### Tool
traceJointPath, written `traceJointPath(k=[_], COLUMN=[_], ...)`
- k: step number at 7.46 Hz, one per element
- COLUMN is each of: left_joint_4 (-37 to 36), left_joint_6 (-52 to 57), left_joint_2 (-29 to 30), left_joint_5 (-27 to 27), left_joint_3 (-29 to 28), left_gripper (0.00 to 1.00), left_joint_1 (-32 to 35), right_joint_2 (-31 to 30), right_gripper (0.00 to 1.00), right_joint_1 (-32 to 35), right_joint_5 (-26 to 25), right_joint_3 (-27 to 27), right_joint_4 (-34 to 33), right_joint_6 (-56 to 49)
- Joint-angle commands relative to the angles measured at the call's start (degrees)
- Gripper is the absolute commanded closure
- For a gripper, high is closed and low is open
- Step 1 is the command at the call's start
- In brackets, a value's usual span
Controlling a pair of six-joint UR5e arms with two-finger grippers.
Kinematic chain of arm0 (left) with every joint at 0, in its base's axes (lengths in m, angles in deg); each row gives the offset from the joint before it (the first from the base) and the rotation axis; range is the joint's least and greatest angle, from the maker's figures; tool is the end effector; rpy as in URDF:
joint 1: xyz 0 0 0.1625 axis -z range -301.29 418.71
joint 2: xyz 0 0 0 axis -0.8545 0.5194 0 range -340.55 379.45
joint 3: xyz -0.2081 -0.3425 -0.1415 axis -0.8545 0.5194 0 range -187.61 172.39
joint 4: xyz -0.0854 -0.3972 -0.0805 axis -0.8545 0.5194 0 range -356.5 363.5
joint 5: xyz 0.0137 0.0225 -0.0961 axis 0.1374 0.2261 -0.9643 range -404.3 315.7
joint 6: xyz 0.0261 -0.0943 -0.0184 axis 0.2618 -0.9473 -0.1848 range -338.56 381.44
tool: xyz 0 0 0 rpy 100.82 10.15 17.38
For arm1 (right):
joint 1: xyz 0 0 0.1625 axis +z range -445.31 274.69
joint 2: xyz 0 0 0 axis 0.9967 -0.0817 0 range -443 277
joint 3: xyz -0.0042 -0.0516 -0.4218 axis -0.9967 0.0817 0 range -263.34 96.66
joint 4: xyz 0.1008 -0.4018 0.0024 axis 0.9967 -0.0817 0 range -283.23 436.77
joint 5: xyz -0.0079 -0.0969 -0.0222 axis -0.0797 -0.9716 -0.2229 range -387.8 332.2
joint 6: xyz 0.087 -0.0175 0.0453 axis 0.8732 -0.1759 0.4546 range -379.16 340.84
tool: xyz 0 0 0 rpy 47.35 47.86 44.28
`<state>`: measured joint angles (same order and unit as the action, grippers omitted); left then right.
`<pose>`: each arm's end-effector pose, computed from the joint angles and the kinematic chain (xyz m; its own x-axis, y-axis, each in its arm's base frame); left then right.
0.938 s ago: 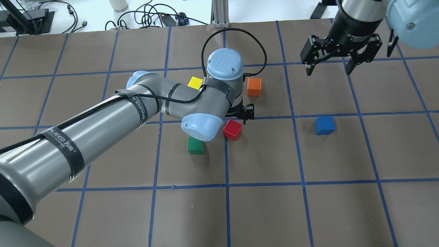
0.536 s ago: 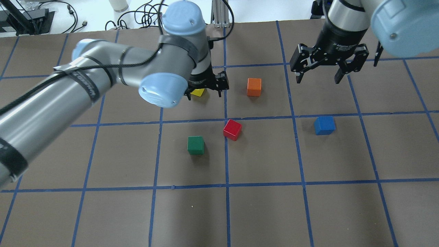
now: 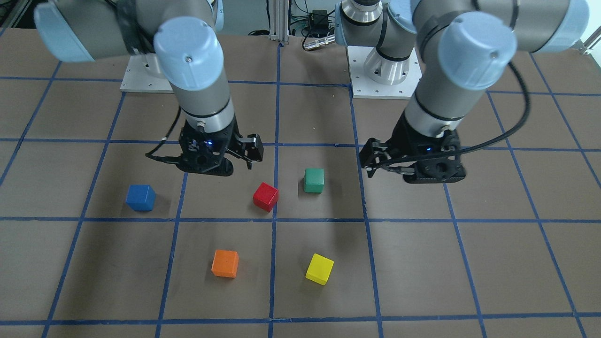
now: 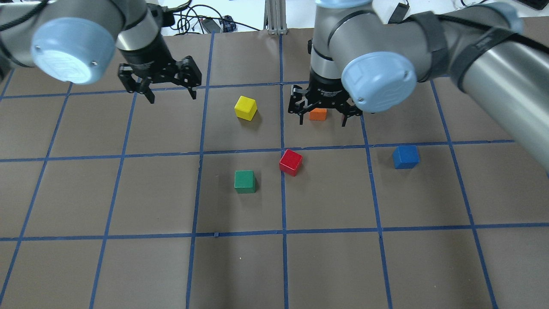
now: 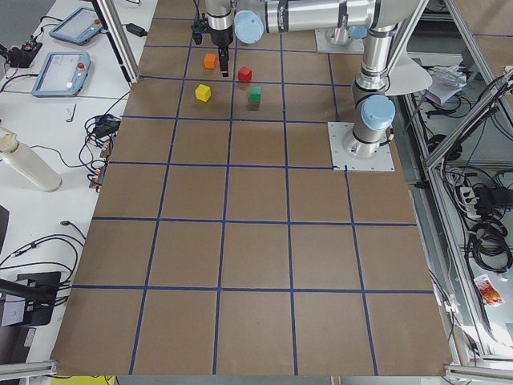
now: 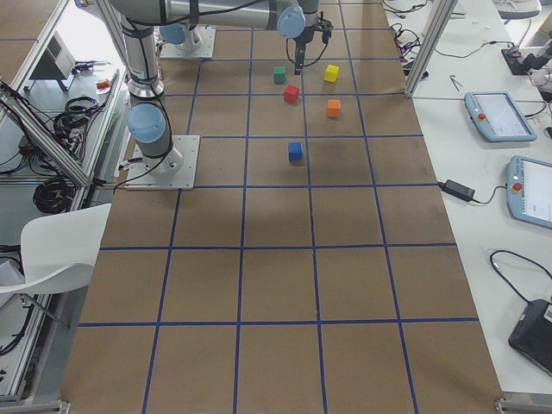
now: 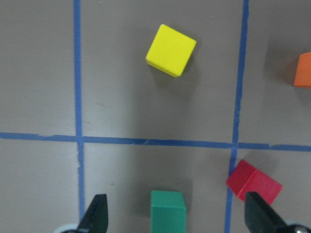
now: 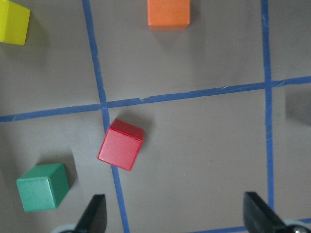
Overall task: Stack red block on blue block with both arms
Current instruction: 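Grasp the red cube with the right gripper while the left gripper withdraws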
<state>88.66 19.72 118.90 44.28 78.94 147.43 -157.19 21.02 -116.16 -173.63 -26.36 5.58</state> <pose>-0.1235 -0.5603 0.4393 -0.9983 -0.0528 0.0242 -0.0523 0.9984 0.0210 0.2958 -0.5251 0.3581 -0.9891 0.1470 -0.0042 0.1465 0.9875 0.0589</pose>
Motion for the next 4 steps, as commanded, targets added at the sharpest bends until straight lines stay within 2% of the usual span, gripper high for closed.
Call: traceJointPath(k=[1, 4], left_joint_4=[5.0, 5.0], left_joint_6=[4.8, 4.6], left_joint_2=[-3.5, -4.0], left_joint_5=[-2.6, -2.8], left_joint_3=[-1.4, -0.6], left_gripper=[0.0, 0.0], left_joint_1=[-5.8, -5.6], right_joint_2=[8.5, 13.0], right_gripper=[0.0, 0.0], right_joint_1=[4.3, 5.7], right_joint_5=[0.0, 0.0], right_joint_3=[-0.1, -0.3], right_joint_4=[-6.2, -6.1], right_joint_6=[14.1, 23.3])
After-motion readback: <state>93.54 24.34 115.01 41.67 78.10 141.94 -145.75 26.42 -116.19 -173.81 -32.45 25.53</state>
